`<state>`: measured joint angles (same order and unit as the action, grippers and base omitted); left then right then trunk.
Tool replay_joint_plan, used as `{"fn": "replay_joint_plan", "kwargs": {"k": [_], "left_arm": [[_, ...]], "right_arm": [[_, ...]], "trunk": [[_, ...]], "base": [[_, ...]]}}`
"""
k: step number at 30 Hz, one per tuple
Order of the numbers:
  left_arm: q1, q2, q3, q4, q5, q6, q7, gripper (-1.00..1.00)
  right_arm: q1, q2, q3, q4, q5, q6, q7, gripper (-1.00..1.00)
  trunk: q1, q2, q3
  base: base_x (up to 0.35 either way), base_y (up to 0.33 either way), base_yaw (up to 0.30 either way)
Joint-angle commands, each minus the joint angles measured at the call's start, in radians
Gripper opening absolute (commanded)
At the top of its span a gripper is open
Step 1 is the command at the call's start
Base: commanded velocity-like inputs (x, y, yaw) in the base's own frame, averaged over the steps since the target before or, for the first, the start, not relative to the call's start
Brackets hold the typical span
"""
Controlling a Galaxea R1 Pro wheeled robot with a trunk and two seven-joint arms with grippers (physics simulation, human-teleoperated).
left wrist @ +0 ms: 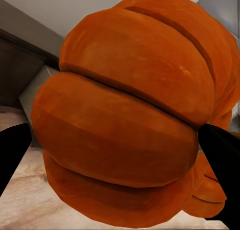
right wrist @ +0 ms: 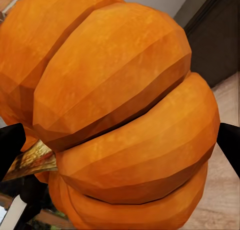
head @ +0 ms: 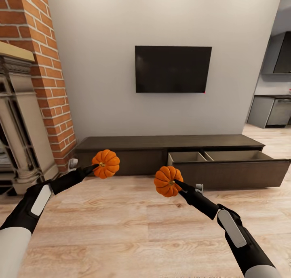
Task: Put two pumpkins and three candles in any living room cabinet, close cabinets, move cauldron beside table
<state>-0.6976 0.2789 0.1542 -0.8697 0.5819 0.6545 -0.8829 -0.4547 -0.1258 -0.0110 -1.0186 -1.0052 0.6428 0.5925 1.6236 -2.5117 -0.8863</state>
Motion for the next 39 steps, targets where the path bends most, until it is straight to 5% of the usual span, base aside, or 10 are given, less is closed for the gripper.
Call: {"fn": "replay_joint_plan", "kwargs": {"k": [1, 17, 25, 39], "left_arm": [[0.0, 0.0, 0.001, 0.0, 0.006, 0.007, -0.001, -1.0], [0.0, 0.0, 0.001, 0.0, 0.006, 0.008, -0.001, -1.0], [0.0, 0.0, 0.001, 0.0, 0.006, 0.007, 0.0, -1.0], [0.0, 0.0, 0.001, 0.001, 0.005, 0.007, 0.002, -1.0]], "right_arm": [[-0.001, 0.001, -0.001, 0.0, -0.006, 0.008, -0.001, -1.0], [-0.001, 0.0, -0.001, 0.0, -0.006, 0.008, 0.0, -1.0], [0.0, 0.005, -0.043, 0.0, -0.006, 0.008, -0.002, -1.0], [0.0, 0.006, -0.049, 0.0, -0.007, 0.008, -0.002, -1.0]], "trunk": [[0.0, 0.0, -0.001], [0.0, 0.0, -0.001], [-0.004, 0.001, 0.03], [-0.01, 0.005, 0.084]], "base": [[0.0, 0.286, -0.277], [0.028, 0.105, -0.212], [0.0, 0.001, -0.009], [0.0, 0.0, 0.0]]}}
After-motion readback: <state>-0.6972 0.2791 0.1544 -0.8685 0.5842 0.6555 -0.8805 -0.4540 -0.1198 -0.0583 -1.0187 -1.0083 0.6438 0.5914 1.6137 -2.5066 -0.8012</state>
